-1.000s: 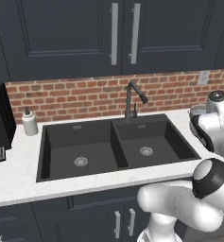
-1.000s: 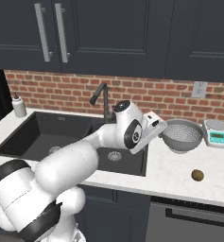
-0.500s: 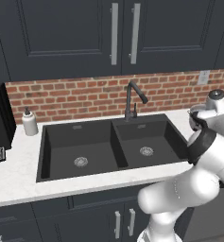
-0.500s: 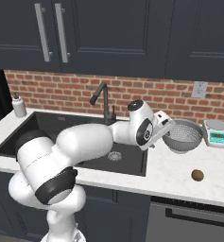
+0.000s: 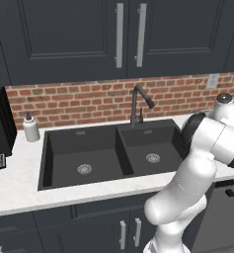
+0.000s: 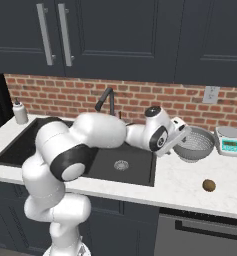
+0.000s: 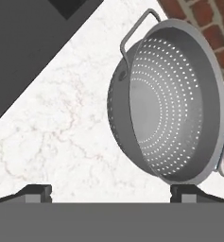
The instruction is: Put the colander in the sink, put the kiwi in the colander, and turn on the sink faucet and pour water over the colander.
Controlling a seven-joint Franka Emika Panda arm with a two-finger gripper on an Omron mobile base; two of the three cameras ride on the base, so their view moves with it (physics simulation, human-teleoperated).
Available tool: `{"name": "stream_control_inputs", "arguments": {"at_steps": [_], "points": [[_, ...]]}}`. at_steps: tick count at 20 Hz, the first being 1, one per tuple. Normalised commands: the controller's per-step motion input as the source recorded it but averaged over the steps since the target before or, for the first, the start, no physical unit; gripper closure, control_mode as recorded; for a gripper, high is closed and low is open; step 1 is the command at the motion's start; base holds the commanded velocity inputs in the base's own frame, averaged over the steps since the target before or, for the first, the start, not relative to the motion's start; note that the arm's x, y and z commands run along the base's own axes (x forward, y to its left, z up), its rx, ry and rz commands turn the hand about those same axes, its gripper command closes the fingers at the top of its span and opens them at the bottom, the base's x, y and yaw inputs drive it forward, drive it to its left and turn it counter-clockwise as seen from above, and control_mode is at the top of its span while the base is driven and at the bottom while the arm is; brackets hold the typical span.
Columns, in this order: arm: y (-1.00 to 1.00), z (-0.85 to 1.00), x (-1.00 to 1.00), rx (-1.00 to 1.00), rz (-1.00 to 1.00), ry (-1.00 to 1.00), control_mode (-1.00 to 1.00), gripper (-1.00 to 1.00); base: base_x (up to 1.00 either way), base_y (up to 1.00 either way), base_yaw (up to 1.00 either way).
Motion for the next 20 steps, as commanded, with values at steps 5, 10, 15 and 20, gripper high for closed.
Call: {"name": "stream_control_inputs", "arguments": {"at_steps": [5, 10, 15, 20], "points": [[-0.11, -0.25, 0.26, 0.00, 0.07, 0.03, -1.00, -1.00, 0.00, 0.00, 0.00], [-0.07, -0.21, 0.24, 0.00, 0.09, 0.00, -1.00, -1.00, 0.00, 0.00, 0.00], [-0.07, -0.07, 0.30, 0.00, 0.07, 0.00, -1.00, -1.00, 0.00, 0.00, 0.00], [-0.14, 0.00, 0.28, 0.00, 0.02, 0.00, -1.00, -1.00, 0.00, 0.00, 0.00]]}}
